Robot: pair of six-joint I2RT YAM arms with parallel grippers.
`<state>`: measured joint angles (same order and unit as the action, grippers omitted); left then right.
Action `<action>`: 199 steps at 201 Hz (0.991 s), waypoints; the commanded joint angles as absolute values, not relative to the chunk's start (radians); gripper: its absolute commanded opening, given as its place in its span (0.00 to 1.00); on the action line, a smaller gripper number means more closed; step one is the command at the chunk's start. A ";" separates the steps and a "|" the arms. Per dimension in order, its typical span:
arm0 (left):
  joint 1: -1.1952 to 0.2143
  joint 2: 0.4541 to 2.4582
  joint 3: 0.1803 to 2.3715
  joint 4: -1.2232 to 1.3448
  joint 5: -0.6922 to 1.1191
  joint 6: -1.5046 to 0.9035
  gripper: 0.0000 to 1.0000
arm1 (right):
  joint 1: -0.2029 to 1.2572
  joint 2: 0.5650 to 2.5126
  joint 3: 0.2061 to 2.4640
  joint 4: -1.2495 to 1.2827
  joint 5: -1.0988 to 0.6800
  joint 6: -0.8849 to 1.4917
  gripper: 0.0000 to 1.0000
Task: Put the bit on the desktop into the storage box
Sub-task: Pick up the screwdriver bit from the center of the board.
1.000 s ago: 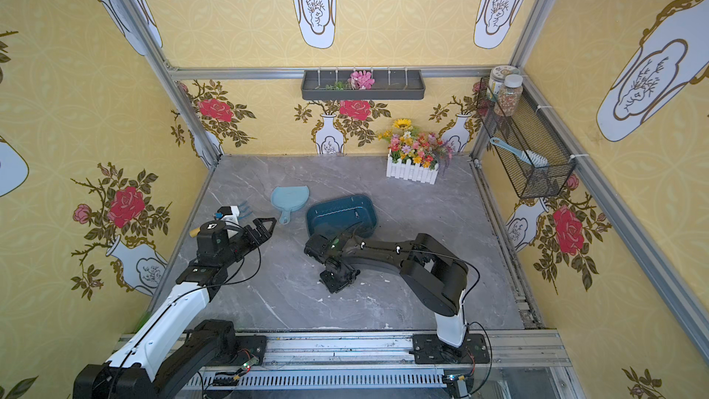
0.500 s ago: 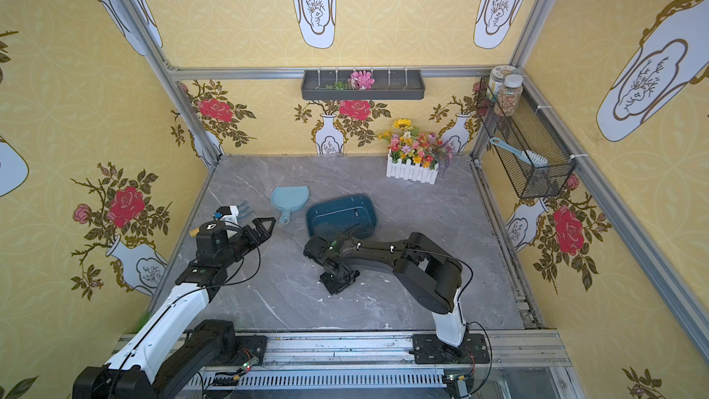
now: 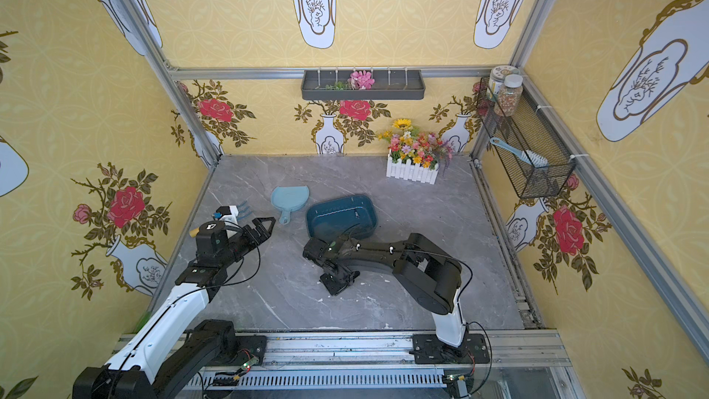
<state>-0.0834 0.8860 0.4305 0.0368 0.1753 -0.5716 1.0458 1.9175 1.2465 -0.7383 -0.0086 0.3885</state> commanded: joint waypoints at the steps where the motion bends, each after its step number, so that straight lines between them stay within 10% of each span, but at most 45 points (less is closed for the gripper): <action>1: -0.083 0.887 0.435 0.048 0.172 -0.555 1.00 | 1.050 1.918 1.245 -0.752 -0.033 0.396 0.15; 199: -0.083 0.915 0.460 0.048 0.175 -0.552 1.00 | 0.980 1.770 1.369 -0.851 -0.002 0.316 0.13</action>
<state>-0.0834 0.9169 0.4580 0.0364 0.1719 -0.5579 0.9997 1.7863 1.3472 -0.8219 -0.0216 0.3553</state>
